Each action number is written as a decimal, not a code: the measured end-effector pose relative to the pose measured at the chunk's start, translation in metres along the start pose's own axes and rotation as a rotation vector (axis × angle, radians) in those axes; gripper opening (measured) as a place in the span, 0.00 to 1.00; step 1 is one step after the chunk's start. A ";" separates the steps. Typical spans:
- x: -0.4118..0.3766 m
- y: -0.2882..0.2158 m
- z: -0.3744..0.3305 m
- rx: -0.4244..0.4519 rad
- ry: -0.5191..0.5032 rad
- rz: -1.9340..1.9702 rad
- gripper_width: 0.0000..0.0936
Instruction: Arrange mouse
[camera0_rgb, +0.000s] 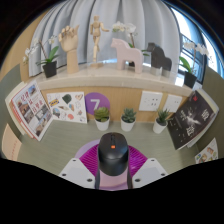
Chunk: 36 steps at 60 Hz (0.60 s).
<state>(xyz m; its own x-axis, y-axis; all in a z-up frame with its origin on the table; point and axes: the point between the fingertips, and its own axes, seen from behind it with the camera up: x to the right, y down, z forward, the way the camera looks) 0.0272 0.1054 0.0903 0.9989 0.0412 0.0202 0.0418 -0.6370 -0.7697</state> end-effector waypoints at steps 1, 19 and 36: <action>0.000 0.008 0.004 -0.013 -0.008 0.004 0.39; -0.007 0.083 0.053 -0.124 -0.061 0.044 0.40; -0.010 0.089 0.055 -0.144 -0.055 0.044 0.62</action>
<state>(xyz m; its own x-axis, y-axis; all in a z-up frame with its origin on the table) 0.0196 0.0909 -0.0136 0.9975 0.0506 -0.0499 0.0042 -0.7427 -0.6696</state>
